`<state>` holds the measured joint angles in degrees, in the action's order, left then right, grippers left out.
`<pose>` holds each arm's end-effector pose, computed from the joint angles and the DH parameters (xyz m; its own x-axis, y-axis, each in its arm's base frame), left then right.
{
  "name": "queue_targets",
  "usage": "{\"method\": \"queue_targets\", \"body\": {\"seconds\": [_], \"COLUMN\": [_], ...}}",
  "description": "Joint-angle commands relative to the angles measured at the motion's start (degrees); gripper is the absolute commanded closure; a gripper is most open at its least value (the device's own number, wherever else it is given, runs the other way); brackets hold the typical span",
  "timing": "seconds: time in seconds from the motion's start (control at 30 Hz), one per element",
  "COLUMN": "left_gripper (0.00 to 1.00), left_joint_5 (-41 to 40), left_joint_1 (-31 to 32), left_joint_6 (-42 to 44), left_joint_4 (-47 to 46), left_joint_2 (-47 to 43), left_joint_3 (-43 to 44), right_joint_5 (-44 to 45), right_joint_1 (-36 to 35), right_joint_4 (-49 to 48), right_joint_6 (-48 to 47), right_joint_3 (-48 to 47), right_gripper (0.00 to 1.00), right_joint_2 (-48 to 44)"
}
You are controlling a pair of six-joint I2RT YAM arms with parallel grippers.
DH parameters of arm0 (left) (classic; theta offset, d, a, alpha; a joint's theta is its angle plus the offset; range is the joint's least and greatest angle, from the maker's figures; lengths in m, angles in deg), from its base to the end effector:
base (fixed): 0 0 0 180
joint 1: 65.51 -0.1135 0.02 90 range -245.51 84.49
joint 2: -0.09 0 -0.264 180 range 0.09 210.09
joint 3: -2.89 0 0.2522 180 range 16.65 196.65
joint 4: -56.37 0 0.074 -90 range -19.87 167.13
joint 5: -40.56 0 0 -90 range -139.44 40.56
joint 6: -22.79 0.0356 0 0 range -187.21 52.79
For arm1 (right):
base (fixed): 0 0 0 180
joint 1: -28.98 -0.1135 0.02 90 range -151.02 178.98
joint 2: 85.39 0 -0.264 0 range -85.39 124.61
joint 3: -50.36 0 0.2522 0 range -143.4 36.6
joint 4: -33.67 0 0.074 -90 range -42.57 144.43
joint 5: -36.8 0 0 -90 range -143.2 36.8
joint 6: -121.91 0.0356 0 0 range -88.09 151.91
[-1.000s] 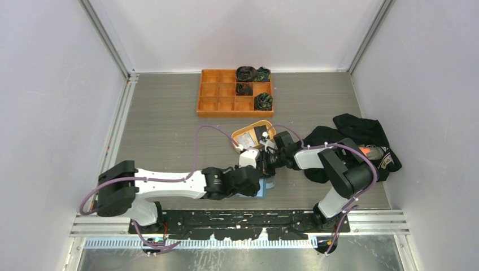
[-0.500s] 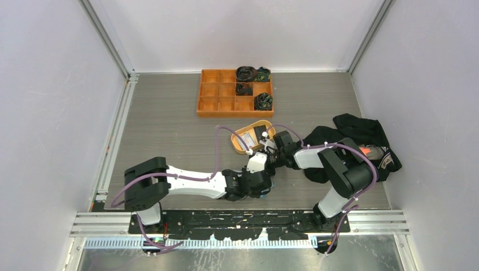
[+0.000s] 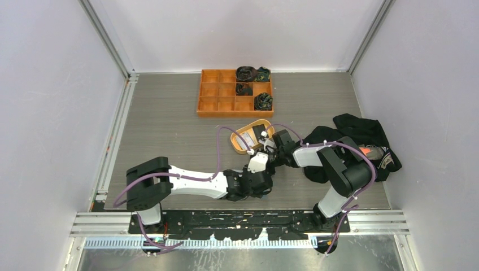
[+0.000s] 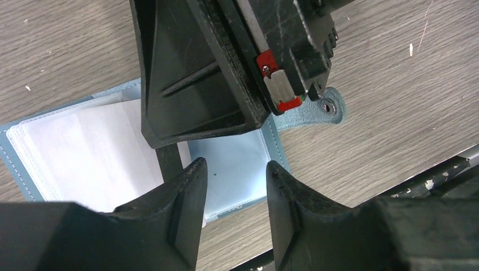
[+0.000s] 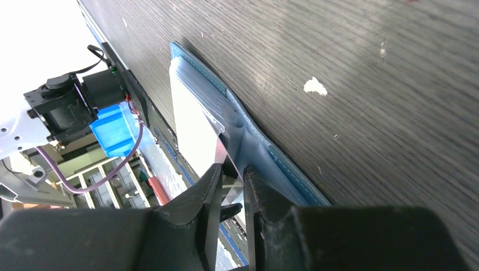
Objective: Put the credit cards into the card holder
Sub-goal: Insert the credit card into the card holder.
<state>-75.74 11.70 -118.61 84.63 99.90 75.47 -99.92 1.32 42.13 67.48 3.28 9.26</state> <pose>0.0927 -0.3371 0.1710 -0.7536 0.1549 -0.6388 0.3682 0.9046 -0.2150 0.2241 0.1467 0.1089 -0.9922 -0.0698 -0.1033 -0.1246 0.5643 0.8161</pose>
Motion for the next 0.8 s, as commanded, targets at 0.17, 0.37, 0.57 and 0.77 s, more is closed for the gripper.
{"method": "queue_targets", "body": {"seconds": [0.17,0.37,0.57,0.77], "left_gripper": [0.50,0.50,0.50,0.52], "left_joint_5": [-3.9,-4.3,-4.5,-1.4], "left_joint_1": [-0.3,-1.2,-1.3,-1.3], "left_joint_6": [0.5,0.3,2.1,4.2], "left_joint_4": [0.8,0.4,0.3,-3.8], "left_joint_2": [-1.6,-3.7,-6.0,-12.0], "left_joint_3": [0.8,-1.2,-1.9,-5.8], "right_joint_5": [0.0,-0.2,-0.1,0.1], "right_joint_1": [-0.2,-0.2,-0.2,-0.2], "right_joint_4": [3.0,4.7,8.4,10.9], "right_joint_6": [-3.5,-5.3,-8.1,-11.0], "right_joint_3": [-3.0,-3.8,-5.3,-6.3], "right_gripper": [0.67,0.56,0.45,0.42], "right_joint_2": [0.7,-0.8,-2.0,-3.8]}}
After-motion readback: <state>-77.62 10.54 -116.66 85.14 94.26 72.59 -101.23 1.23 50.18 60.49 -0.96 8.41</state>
